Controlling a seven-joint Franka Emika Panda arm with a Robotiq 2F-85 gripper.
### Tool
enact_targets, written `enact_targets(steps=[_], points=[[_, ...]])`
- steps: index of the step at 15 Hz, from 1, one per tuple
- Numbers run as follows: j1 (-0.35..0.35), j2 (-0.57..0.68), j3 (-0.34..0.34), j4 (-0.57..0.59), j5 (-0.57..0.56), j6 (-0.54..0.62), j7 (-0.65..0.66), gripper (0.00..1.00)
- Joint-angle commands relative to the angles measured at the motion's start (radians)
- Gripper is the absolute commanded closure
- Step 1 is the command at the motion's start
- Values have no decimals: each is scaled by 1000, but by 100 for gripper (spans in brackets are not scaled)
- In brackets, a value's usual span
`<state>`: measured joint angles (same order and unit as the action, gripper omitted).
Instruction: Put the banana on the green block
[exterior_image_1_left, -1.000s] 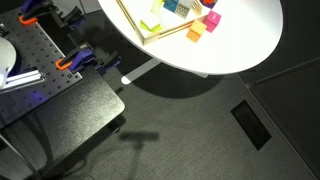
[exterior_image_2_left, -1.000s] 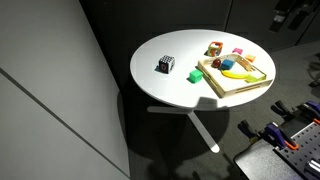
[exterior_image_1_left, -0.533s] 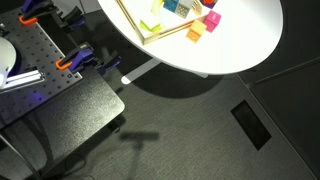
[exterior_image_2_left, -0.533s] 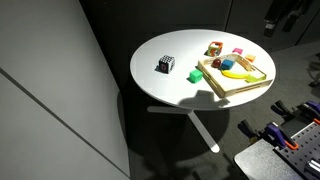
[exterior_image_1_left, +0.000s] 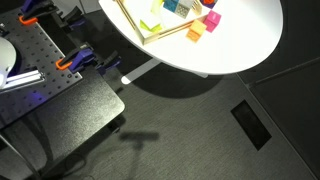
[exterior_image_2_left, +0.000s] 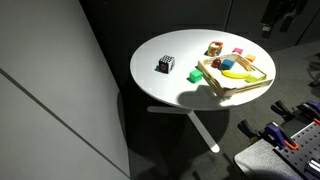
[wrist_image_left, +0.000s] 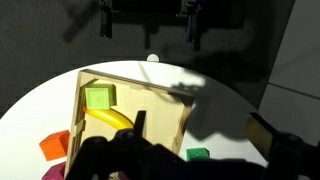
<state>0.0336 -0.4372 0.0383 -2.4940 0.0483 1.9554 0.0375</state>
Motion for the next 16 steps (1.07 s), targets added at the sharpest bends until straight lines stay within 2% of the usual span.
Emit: enact_targets(steps=[1,7,16], points=[[0,1,0,0,0,-2,0,0],[1,1,0,-1,0,-2,0,0],[-26,165,1,110,-9,-1,73,0]])
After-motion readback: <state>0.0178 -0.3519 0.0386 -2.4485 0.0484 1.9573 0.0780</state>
